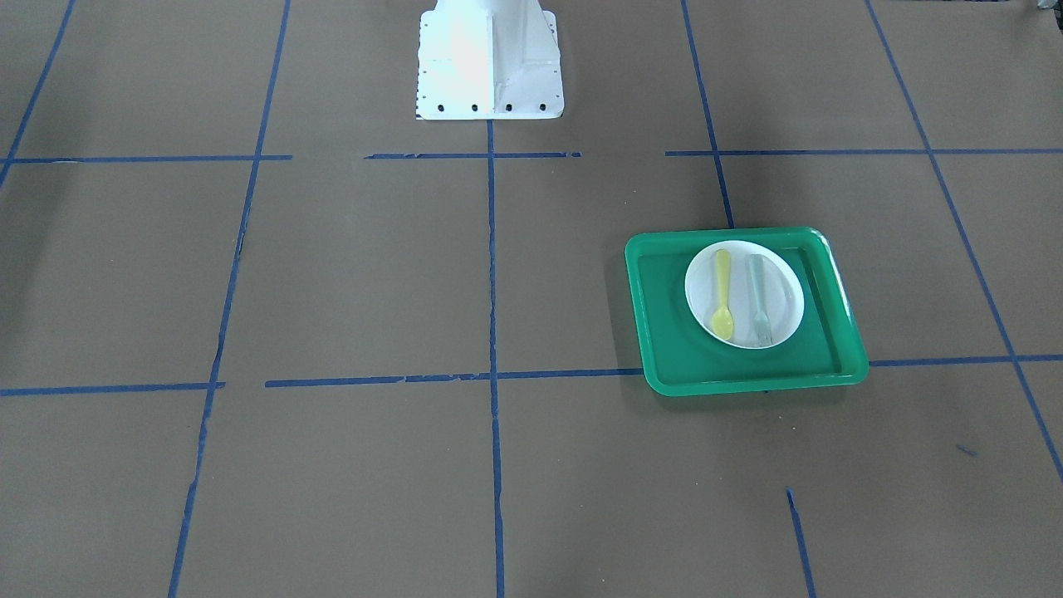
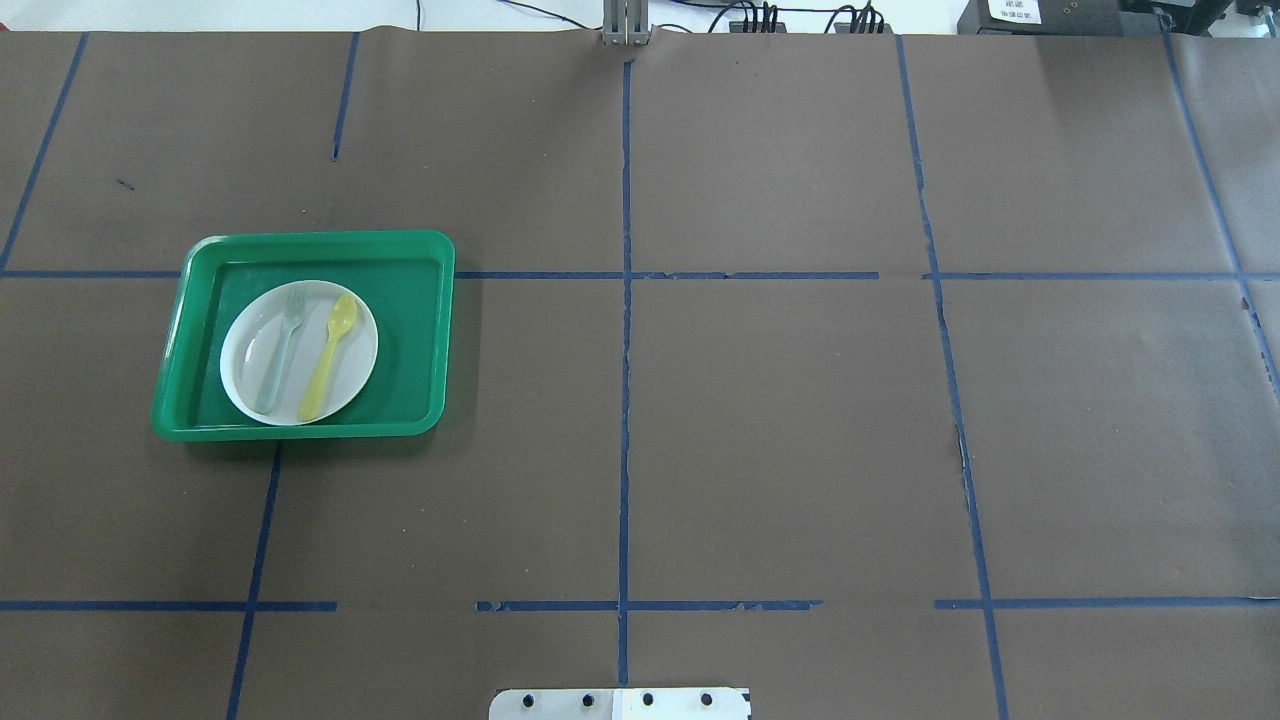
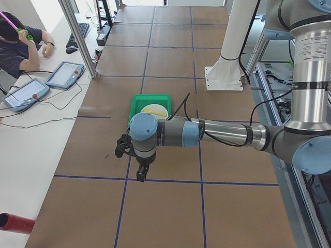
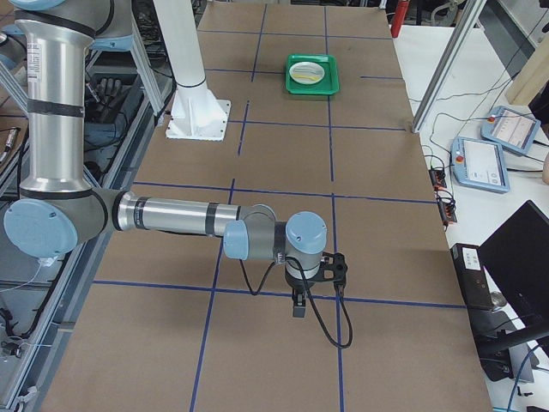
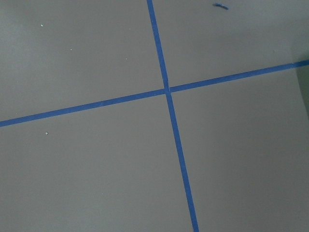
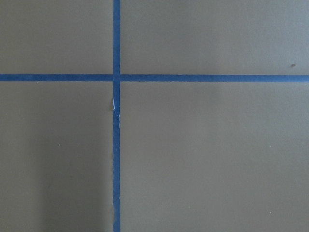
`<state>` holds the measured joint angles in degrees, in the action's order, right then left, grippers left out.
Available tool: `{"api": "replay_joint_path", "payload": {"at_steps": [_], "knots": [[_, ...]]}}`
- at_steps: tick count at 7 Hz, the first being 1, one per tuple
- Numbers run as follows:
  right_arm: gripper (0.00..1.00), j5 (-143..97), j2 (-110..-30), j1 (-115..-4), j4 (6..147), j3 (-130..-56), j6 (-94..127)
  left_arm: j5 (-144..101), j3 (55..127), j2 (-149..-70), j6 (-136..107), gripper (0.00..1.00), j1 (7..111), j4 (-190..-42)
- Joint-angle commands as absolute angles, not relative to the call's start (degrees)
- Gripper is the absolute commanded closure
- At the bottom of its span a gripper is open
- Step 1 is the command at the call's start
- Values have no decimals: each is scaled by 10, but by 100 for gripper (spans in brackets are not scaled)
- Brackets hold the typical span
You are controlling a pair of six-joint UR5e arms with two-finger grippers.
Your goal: Place spoon
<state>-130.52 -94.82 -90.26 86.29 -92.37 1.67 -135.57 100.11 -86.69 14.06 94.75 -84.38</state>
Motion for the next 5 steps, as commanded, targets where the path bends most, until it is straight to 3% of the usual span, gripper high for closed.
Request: {"api": "replay_joint_path", "payload": {"at_steps": [1, 3, 5], "knots": [[0, -1305, -947, -903, 862, -924, 17, -1356, 1005, -876, 140, 0, 946, -844], [0, -1305, -947, -903, 862, -924, 17, -1357, 1011, -878, 137, 0, 946, -873], [0, -1305, -947, -903, 862, -924, 17, -1350, 1065, -890, 56, 0, 897, -892]]}}
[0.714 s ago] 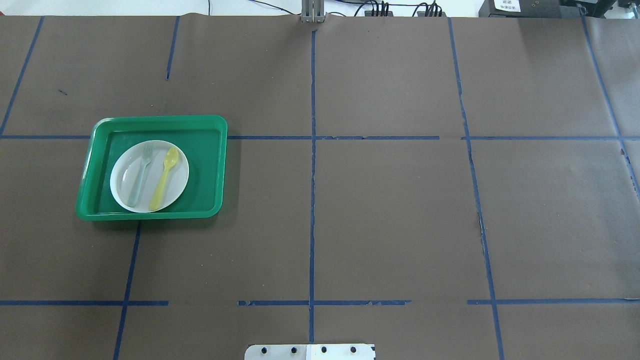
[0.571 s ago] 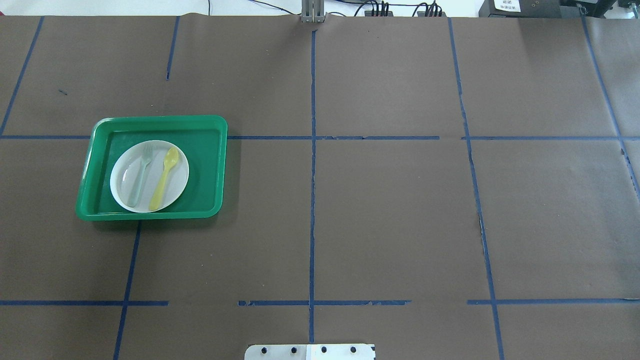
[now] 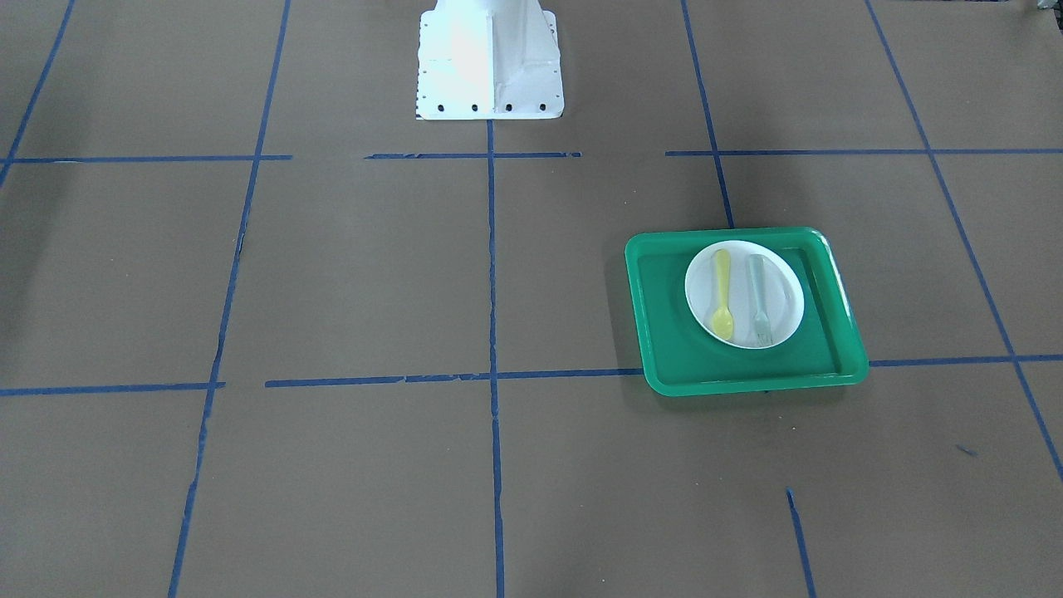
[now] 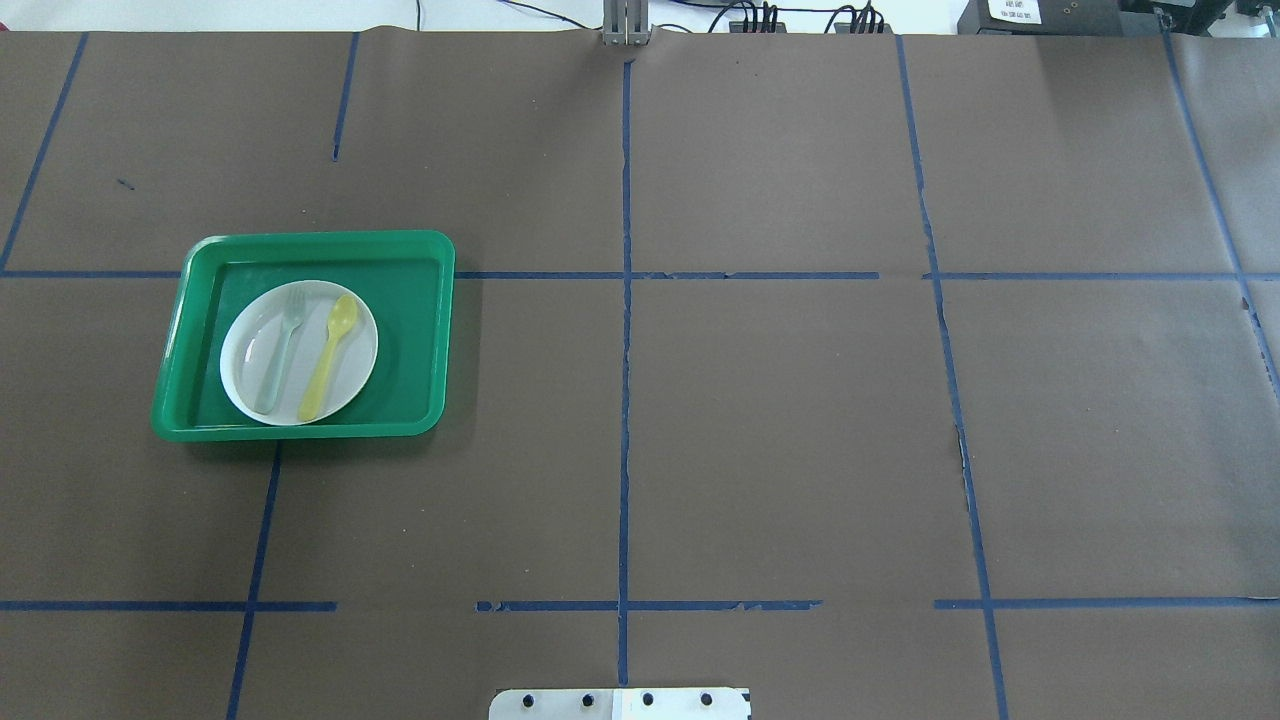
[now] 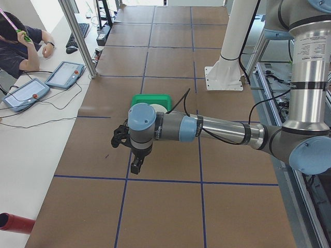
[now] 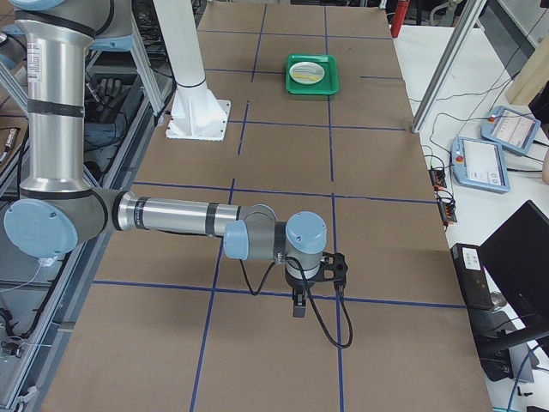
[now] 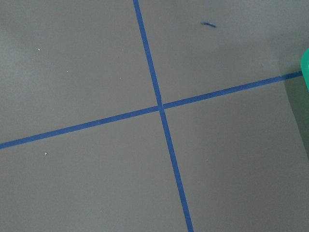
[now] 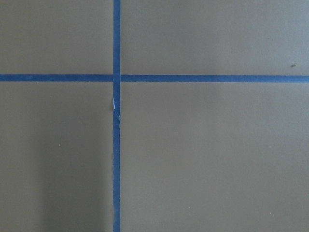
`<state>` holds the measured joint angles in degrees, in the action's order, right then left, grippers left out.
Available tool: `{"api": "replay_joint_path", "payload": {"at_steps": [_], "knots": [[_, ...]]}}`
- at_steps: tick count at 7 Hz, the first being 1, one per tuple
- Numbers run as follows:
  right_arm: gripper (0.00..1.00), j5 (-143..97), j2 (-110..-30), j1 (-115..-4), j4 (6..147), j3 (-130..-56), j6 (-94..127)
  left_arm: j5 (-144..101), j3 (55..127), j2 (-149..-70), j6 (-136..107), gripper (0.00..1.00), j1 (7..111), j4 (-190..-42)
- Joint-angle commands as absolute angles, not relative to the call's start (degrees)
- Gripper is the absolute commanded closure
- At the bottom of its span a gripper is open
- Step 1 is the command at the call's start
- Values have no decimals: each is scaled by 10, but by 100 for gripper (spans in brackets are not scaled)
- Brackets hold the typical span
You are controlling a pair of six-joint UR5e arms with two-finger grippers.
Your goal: Place spoon
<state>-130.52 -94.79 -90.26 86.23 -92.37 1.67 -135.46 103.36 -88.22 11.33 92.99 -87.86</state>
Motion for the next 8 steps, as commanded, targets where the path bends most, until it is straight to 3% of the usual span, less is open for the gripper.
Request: {"api": "replay_joint_path", "payload": {"at_steps": [1, 3, 5, 8], "knots": [[0, -1305, -948, -903, 863, -924, 17, -1349, 1083, -902, -46, 0, 829, -913], [0, -1305, -948, -903, 862, -924, 17, -1336, 1078, -927, -231, 0, 691, -1037], [0, -1305, -947, -903, 863, -924, 17, -1242, 1066, -1004, -395, 0, 574, -1044], [0, -1305, -947, -903, 863, -924, 17, -1156, 1000, -1034, -479, 1, 482, -1133]]}}
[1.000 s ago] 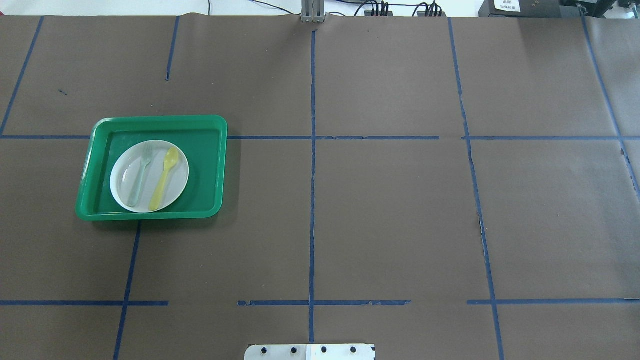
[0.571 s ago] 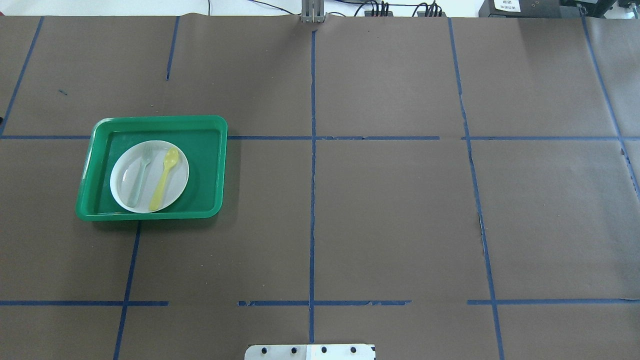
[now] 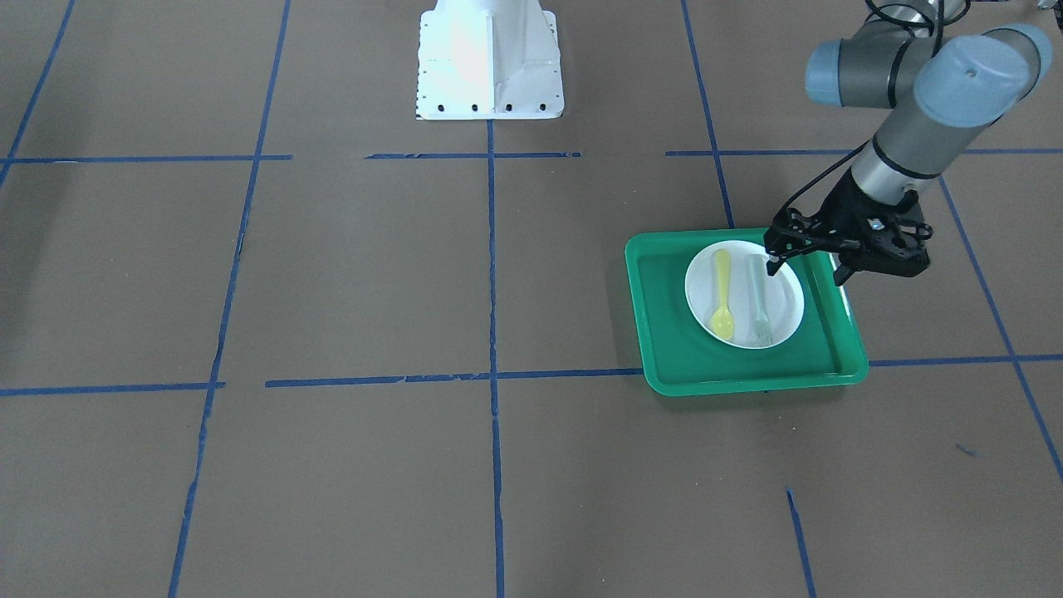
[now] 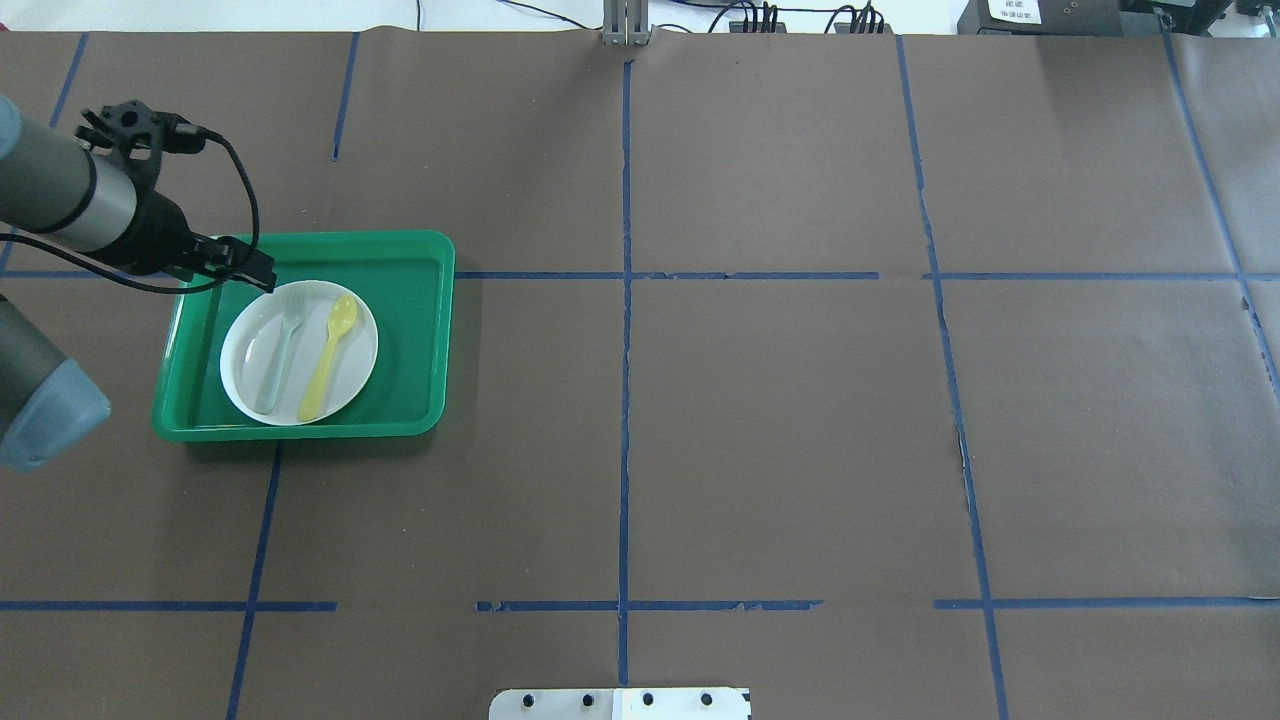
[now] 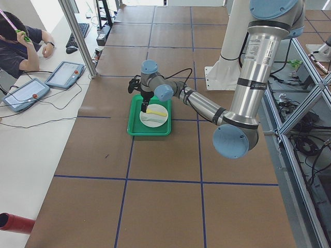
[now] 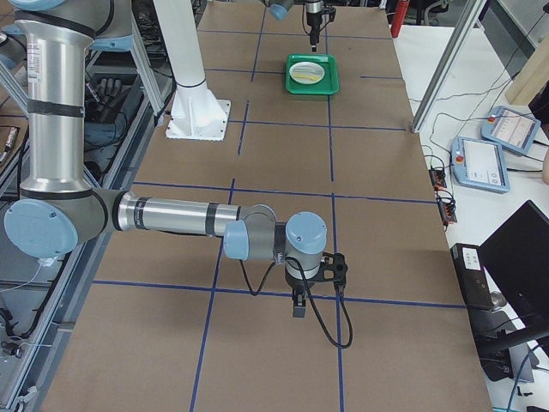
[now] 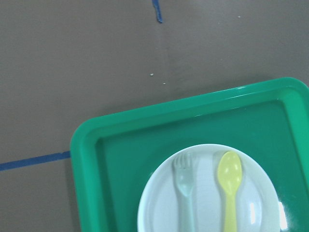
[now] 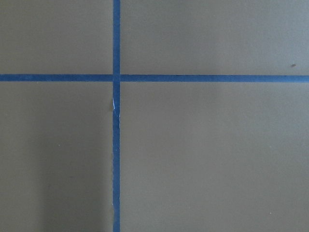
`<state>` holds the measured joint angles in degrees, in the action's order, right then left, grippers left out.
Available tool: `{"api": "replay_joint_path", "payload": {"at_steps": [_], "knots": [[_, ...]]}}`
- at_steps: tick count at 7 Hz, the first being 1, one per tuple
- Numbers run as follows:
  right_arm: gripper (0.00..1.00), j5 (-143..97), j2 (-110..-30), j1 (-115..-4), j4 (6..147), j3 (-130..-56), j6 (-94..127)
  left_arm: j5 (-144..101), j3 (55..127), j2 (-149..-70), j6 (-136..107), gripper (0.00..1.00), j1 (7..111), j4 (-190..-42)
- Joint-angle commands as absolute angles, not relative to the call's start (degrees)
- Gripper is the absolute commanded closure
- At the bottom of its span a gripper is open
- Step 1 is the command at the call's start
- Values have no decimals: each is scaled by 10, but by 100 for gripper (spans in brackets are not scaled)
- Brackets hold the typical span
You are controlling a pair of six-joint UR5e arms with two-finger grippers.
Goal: Place spoon
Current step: 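Move the left gripper over the yellow spoon on the white plate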
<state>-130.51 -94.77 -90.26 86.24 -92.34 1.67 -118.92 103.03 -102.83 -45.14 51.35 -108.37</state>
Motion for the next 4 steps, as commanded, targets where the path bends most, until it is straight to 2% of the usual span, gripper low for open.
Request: {"api": "replay_joint_path", "payload": {"at_steps": [1, 2, 3, 4], "knots": [[0, -1305, -948, -903, 862, -924, 17, -1151, 968, -1034, -480, 7, 478, -1176], [0, -1305, -948, -903, 863, -924, 17, -1151, 955, -1035, -480, 14, 466, -1182], [0, -1305, -948, -903, 863, -924, 17, -1150, 955, -1035, -482, 35, 458, -1182], [0, -1305, -948, -903, 863, -924, 17, -1150, 956, -1036, -489, 41, 448, -1182]]}}
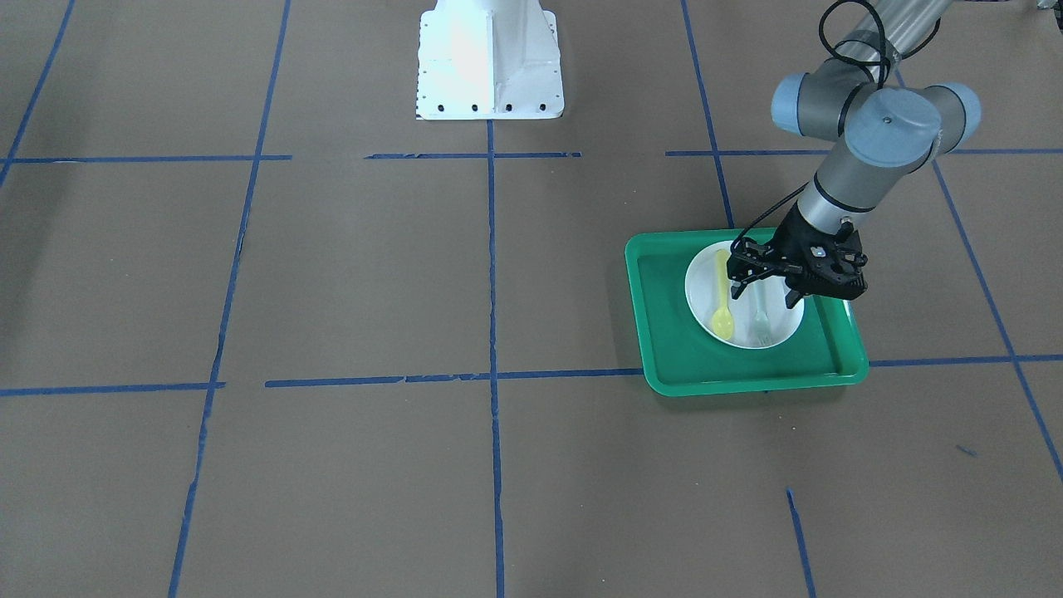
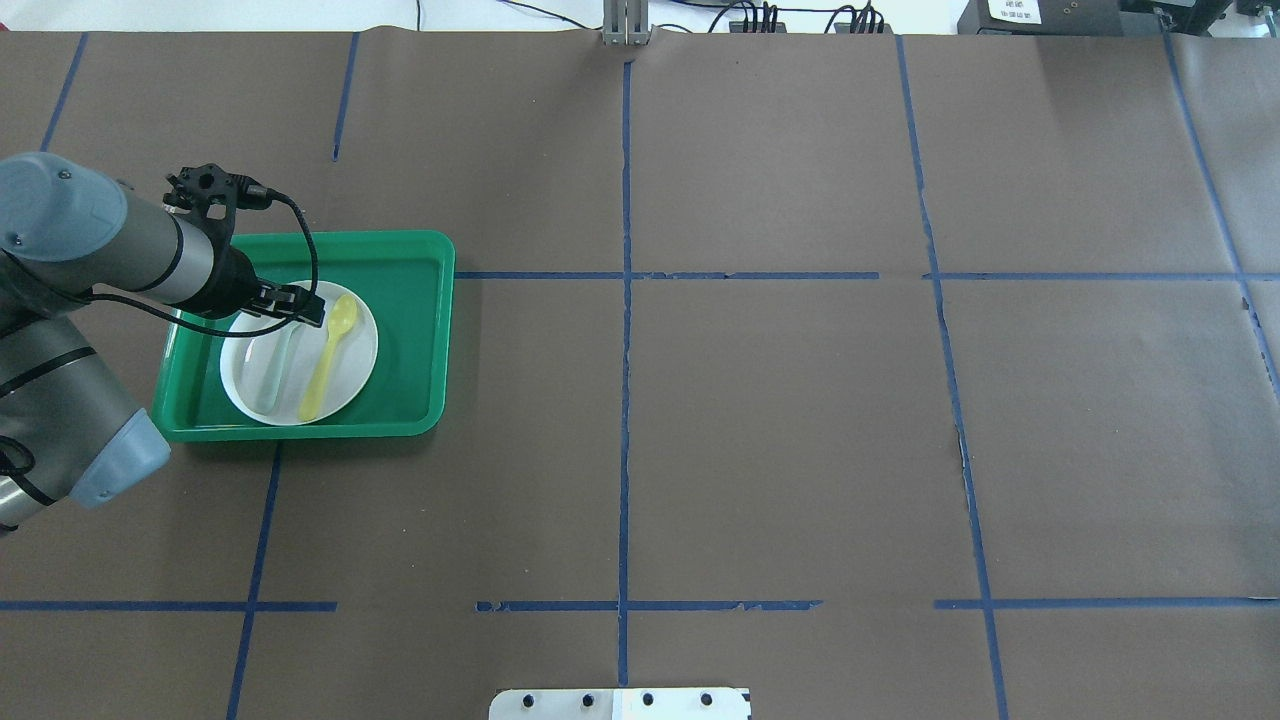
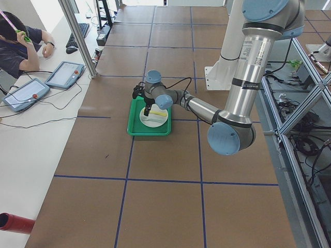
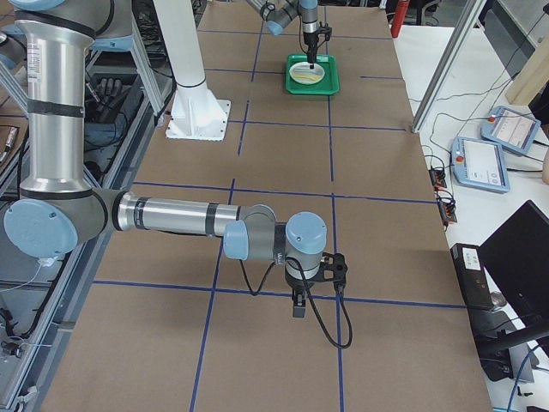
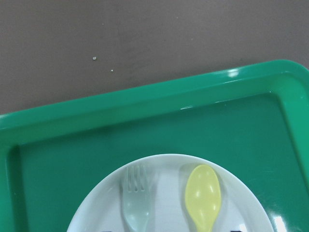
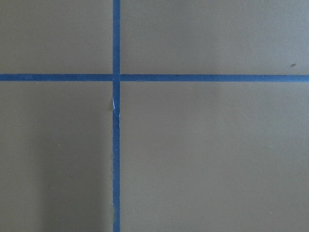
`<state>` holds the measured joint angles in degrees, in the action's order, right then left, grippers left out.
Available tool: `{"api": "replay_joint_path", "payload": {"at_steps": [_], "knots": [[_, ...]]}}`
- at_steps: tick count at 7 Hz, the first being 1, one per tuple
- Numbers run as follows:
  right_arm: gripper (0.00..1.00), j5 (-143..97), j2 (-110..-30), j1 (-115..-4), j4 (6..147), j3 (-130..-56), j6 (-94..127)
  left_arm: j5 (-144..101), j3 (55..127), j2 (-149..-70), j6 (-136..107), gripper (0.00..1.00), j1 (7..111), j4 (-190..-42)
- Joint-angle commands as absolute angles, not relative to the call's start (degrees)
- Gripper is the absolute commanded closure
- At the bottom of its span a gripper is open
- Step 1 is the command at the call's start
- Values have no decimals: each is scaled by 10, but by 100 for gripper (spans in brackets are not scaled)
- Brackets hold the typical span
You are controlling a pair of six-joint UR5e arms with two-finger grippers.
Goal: Place spoon
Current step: 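Move the left gripper over the yellow spoon on the white plate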
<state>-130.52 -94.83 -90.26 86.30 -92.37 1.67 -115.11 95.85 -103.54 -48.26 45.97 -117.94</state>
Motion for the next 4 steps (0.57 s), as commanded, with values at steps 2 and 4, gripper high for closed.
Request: {"api": "replay_joint_path", "payload": {"at_steps": [2, 4], "knots": [[0, -1305, -948, -903, 862, -924, 17, -1129, 955, -1041, -512, 41, 410, -1182], [0, -1305, -947, -903, 863, -924, 17, -1123, 947, -1042, -512, 41, 407, -1182]]}}
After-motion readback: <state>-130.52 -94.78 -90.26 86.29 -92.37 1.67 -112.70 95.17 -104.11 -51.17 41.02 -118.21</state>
